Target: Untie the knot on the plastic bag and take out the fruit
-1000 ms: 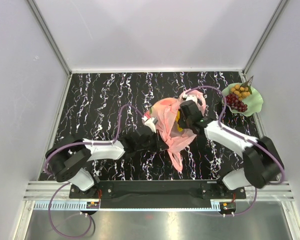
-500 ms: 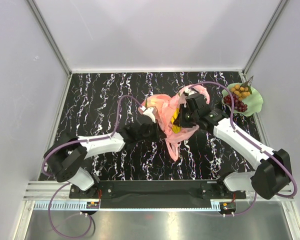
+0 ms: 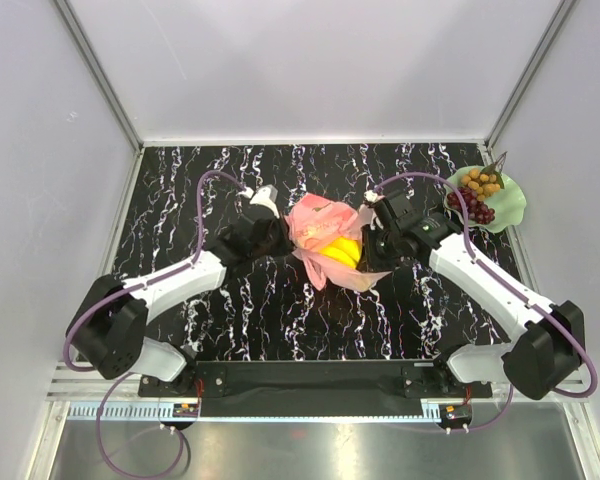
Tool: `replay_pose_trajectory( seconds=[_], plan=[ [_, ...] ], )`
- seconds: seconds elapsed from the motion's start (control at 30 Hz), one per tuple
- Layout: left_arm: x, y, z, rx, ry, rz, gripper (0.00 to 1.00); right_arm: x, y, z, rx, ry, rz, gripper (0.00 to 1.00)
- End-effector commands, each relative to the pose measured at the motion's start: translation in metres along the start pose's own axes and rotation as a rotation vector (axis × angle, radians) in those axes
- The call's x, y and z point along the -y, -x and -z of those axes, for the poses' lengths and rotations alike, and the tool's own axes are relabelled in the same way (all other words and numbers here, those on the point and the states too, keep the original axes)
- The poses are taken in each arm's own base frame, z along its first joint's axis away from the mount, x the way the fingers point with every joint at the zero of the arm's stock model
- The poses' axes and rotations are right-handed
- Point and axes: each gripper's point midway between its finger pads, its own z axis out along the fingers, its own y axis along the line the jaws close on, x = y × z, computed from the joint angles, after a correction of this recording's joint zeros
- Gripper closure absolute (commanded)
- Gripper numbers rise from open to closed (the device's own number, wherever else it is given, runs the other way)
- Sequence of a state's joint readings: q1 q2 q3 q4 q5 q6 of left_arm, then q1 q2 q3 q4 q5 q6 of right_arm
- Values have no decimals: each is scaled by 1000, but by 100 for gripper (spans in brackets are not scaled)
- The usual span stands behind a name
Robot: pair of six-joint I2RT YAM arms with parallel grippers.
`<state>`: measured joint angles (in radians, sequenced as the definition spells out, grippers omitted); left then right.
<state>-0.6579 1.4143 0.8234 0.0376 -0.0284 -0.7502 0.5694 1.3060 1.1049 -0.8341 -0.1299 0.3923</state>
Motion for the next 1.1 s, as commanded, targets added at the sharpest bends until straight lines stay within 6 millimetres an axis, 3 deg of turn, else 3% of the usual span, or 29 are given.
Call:
replay_pose_trajectory(
  seconds=[0.0,0.07,0.1,0.23,0.3,0.43,0.5,0.6,0.73,0.8,0.87,1.0,1.07],
  plan=[
    [18,61,12,159,-21,-24,100,13,-11,17,-53,-74,55,100],
    [28,65,19,160,-61,-21,100,23,-6,17,-29,-139,34,100],
    [32,66,22,159,-78,-9,100,37,1,16,4,-226,13,100],
    [45,52,36,122,-174,31,100,61,21,15,90,-385,-21,100],
    [42,47,45,120,-184,48,100,69,24,10,94,-438,-24,100],
    [39,48,58,149,-185,43,100,60,28,7,111,-383,-32,100],
    [36,55,58,166,-160,22,100,52,32,15,156,-339,-35,100],
    [34,57,46,133,-129,-5,100,47,37,27,227,-291,-37,100],
    [35,40,16,9,-116,-23,100,46,44,42,314,-273,-48,100],
    [36,33,9,-30,-125,-22,100,49,48,53,363,-287,-53,100],
    [31,26,5,-38,-123,-11,100,39,49,57,381,-224,-38,100],
    [18,32,0,5,-79,-7,100,16,40,52,306,-95,49,100],
    [23,40,1,20,-95,-8,100,9,30,46,238,-56,76,100]
  ],
)
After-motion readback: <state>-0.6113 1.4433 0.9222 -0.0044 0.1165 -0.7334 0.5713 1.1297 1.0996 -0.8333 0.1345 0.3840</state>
